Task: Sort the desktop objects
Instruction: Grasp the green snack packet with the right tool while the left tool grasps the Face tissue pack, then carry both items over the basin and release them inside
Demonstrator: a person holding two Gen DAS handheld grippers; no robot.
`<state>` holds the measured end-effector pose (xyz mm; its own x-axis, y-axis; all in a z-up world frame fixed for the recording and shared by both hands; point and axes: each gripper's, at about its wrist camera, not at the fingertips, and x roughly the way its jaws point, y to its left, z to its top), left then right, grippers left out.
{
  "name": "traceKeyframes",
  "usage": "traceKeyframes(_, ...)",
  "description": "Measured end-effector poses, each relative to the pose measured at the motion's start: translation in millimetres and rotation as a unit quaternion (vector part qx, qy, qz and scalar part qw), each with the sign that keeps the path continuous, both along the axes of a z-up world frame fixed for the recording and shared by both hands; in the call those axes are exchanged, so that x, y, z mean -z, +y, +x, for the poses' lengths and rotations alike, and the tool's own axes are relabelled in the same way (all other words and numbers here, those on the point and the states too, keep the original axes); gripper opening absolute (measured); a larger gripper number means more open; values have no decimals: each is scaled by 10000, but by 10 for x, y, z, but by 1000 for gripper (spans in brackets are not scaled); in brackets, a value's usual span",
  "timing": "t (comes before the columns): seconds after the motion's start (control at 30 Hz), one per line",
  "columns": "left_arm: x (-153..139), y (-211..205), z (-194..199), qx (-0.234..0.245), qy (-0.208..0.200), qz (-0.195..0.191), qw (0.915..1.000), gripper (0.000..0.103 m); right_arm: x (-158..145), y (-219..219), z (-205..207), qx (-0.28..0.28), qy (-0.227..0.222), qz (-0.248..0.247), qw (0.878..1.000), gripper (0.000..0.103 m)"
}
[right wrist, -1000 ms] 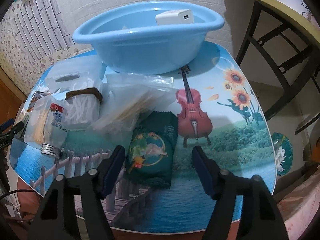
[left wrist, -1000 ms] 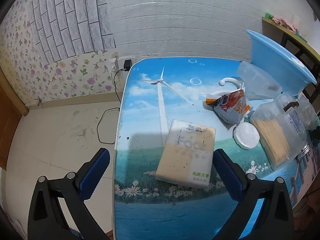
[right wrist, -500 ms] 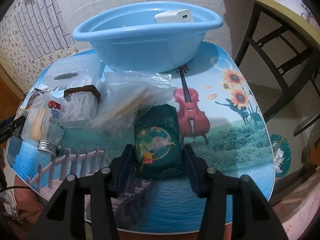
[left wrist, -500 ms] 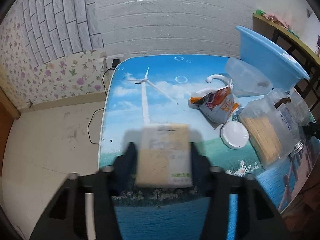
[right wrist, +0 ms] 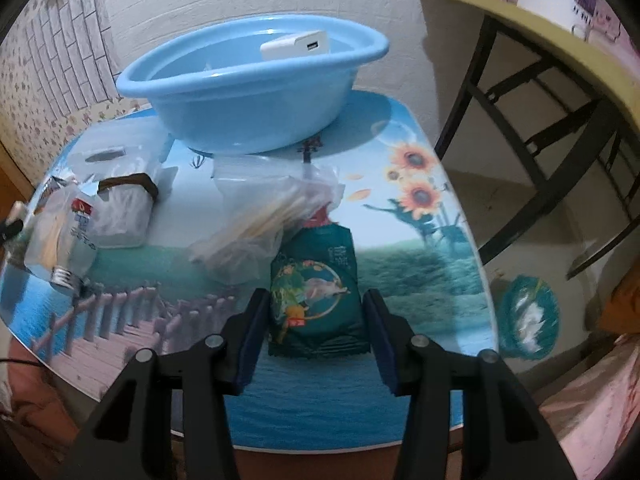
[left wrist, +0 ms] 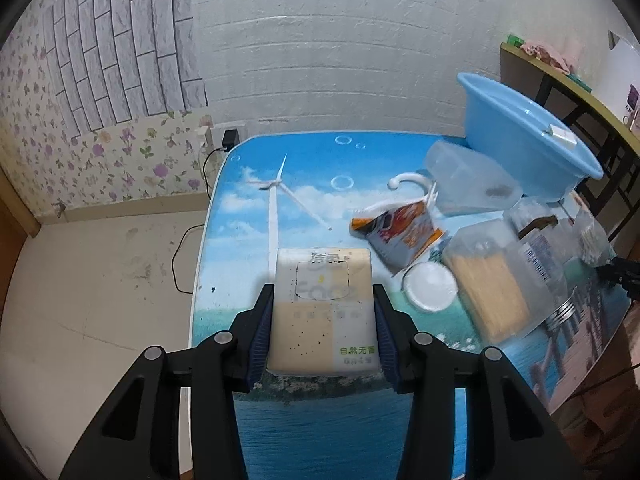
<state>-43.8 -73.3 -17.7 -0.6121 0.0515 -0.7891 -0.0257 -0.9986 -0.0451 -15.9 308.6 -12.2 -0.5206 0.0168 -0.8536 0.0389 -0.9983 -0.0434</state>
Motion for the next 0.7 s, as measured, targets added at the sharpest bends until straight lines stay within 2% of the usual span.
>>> traceKeyframes(0.2,-147,115,-14,51,129,30,9999,45,-36,64,77,-173,46,-42,9998,47)
traceKeyframes(0.43,-250,330,12,187,206,6,9996,45,-21,258,135,4,36,617,9981,47)
traceKeyframes(0.7,-450,473,44,173,351,-43,9992,45,-253,531,150,217,296,77,9993,47)
